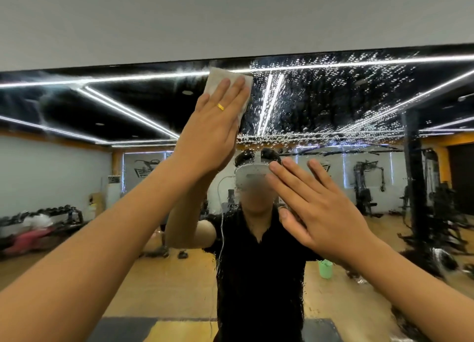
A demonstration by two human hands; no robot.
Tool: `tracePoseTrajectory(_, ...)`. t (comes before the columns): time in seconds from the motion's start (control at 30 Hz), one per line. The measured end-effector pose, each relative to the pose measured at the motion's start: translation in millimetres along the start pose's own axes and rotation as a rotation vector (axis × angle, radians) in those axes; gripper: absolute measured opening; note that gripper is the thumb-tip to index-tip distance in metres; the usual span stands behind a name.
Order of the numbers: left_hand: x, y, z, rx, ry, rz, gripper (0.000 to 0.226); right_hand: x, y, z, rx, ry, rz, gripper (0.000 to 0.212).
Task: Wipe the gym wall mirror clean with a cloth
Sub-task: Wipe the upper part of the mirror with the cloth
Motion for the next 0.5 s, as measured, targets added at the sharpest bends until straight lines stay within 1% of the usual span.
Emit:
tracePoseTrajectory(0.1,-15.9,9.6,7.3,0.019,0.039,-0.033,0.057,-1.0,0.4,0.2,-0.002,0.002,-0.010,0.063)
tracePoseTrajectory(0.23,-25.8,21.7,29.1,0.058,0.134,-0.094,0.061,-1.8,0.5,2.1,-0.005,0.008,-0.024,0.062)
tracePoseTrajectory(0.4,-18.5,43.9,78.3,0.125,0.359,-0.213,0.058,-2.3,-0.4,2.3,-0.011,0.011,-0.047,0.062)
tracePoseTrajectory(0.5,-8.6,53.1,105.5,0.124,0.462,-0.221,0.057,-1.6,-2.1,1.5,-0.019,0.010,-0.051,0.062)
Point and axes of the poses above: each hand's wrist, its own x-axis away from the middle knuckle, its own y-axis out of the back of the hand, z = x × y, the point moved 5 cm from there along -x, towards the middle knuckle, and after that the axes turned 15 degrees about y, right-handed, at the moved point
